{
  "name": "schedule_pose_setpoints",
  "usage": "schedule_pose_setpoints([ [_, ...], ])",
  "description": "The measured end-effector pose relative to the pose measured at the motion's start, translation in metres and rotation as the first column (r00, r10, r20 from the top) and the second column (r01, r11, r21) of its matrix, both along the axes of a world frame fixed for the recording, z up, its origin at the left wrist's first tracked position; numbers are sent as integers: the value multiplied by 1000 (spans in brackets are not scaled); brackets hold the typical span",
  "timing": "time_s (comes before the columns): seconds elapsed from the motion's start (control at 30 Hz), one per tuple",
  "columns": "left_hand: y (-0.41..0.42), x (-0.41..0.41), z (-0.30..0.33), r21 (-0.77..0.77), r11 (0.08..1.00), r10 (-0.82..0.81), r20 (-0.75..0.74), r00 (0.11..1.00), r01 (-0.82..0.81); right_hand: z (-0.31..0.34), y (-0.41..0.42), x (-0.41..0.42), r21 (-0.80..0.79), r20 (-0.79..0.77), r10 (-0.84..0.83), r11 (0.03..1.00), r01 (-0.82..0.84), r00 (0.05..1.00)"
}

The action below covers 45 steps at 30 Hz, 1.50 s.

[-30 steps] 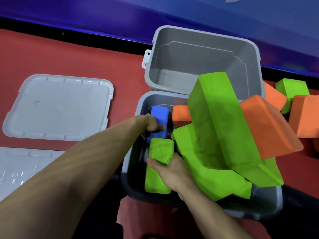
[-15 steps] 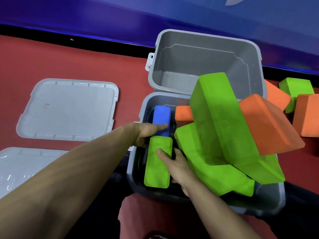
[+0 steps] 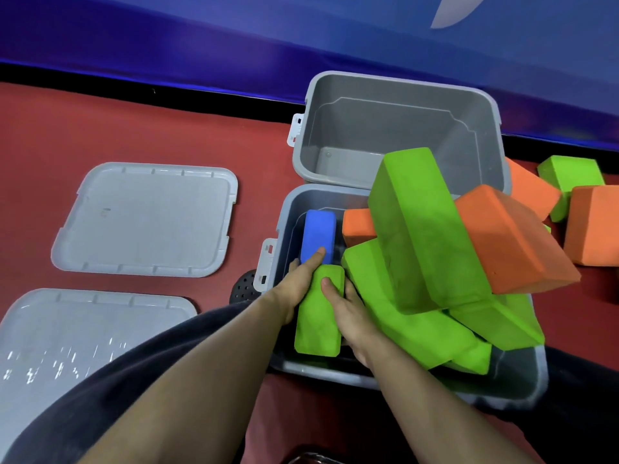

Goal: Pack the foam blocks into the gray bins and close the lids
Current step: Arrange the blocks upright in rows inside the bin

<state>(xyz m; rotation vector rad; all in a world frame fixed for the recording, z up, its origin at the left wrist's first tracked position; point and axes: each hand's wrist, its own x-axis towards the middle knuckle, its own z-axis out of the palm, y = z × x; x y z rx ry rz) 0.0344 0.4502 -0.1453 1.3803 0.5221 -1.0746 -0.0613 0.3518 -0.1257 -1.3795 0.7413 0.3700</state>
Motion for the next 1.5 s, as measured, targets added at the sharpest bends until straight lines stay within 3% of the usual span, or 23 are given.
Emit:
schedule_pose_setpoints([
  [0.17,-4,-12,-14,163,985,18,248,969,-59,-22,4,2,-5,3,-15,1000,15,1000],
  [0.37,-5,-13,-32,248,966,-10,321,947,-74,-32,8,3,-19,-27,-11,1000,10,1000],
  [0.63,-16,-14,-45,262,958,24,324,946,-114,-66,6,4,-98,-42,-77,992,73,996],
  [0.93,-8,-4,-61,125,989,44,290,956,-83,-79,2,13,-75,-60,-42,997,37,997],
  [1.1,-7,-2,-64,39,993,94,280,955,-109,-73,5,31,-87,-19,-193,978,191,981],
  [1.23,-17,0,-63,107,983,123,226,966,-150,-76,5,48,-171,-87,-224,963,207,971],
  [1.33,-21,2,-62,202,975,47,220,974,-92,-81,3,55,-202,-138,-221,961,191,965],
  [1.5,-14,1,-66,225,974,-50,262,964,-11,-85,1,48,-264,-83,-135,958,109,987],
])
